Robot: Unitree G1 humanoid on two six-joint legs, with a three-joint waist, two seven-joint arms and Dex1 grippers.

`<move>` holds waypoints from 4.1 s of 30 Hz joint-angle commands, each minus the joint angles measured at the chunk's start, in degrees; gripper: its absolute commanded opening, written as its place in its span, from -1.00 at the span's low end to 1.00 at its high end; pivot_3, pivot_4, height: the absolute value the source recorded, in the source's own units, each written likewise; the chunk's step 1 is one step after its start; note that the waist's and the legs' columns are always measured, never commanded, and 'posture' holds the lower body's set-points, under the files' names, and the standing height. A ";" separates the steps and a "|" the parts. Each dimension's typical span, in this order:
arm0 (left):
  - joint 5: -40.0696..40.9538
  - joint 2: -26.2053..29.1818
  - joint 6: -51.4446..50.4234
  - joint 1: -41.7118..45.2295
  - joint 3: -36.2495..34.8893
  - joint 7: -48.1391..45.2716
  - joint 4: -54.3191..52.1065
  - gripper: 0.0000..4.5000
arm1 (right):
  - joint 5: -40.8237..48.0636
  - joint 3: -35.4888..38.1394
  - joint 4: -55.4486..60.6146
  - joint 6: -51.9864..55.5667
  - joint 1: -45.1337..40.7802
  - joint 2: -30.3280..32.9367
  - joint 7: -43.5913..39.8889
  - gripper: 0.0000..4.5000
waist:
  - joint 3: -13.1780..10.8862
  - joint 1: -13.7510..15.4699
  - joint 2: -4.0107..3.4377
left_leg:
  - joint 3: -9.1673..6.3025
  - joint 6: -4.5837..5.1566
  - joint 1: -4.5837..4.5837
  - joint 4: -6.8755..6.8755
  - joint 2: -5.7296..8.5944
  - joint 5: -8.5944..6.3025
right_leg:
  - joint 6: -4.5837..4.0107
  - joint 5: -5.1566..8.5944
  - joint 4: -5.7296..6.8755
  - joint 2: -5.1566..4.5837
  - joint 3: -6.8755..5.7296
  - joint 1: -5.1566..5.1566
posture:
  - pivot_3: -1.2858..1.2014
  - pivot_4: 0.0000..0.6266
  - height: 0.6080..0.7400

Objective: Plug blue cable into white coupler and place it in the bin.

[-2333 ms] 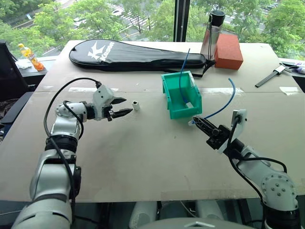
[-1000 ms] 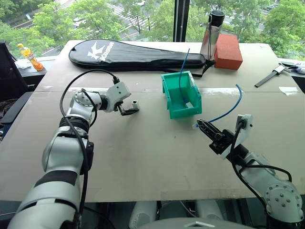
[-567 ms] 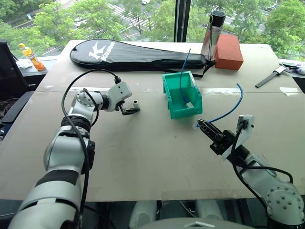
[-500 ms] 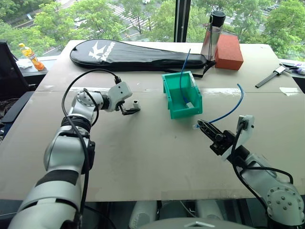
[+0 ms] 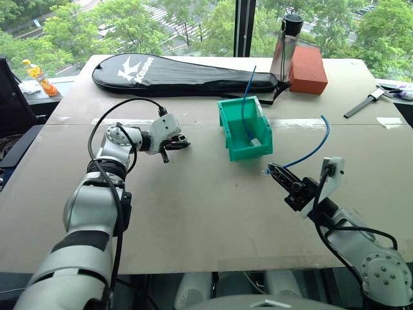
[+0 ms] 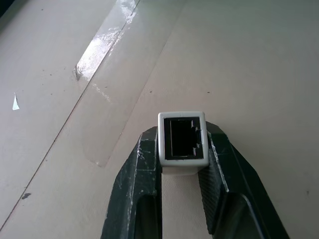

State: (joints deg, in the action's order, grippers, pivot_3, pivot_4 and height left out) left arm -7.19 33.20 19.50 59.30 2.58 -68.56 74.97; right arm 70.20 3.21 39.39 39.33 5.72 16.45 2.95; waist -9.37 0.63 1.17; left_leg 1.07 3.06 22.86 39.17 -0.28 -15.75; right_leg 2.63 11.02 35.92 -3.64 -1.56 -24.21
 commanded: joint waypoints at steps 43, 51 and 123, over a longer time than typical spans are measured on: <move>3.24 -9.16 -12.78 -15.25 18.35 -7.14 -44.89 -0.81 | -42.28 -19.93 -27.28 -5.42 -34.01 12.58 -44.52 -1.00 | 0.01 0.07 -0.02 | 0.01 0.04 -0.05 0.09 0.03 -0.01 | -0.02 -0.01 0.03 0.04 0.07 0.03 | 0.03 -0.52 1.00; 2.94 -9.28 -10.83 -13.92 19.18 -8.23 -42.81 -0.81 | -44.51 -19.75 -28.59 -5.14 -35.95 9.67 -46.88 -1.00 | 0.01 0.04 -0.02 | 0.01 0.04 -0.06 0.09 0.03 -0.01 | -0.03 -0.02 0.04 0.04 0.07 0.03 | 0.03 -0.52 1.00; 17.68 -6.75 -44.33 -19.17 10.45 -6.74 -64.18 -0.81 | -44.66 -0.37 3.69 -5.75 -9.37 11.64 -44.68 0.73 | 0.70 0.09 -0.25 | -0.11 0.11 0.14 -0.12 0.01 -0.10 | 0.11 0.11 -0.05 -0.04 -0.08 -0.10 | 0.03 -0.52 1.00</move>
State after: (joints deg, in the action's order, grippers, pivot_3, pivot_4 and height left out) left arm 5.86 26.17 -16.73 39.30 16.12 -75.84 16.58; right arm 26.04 0.72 38.15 33.60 -5.40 27.79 -44.23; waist -8.67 0.72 0.92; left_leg 0.96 3.17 23.01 39.05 -0.28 -15.85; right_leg 2.77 11.15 35.87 -3.69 -1.65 -24.31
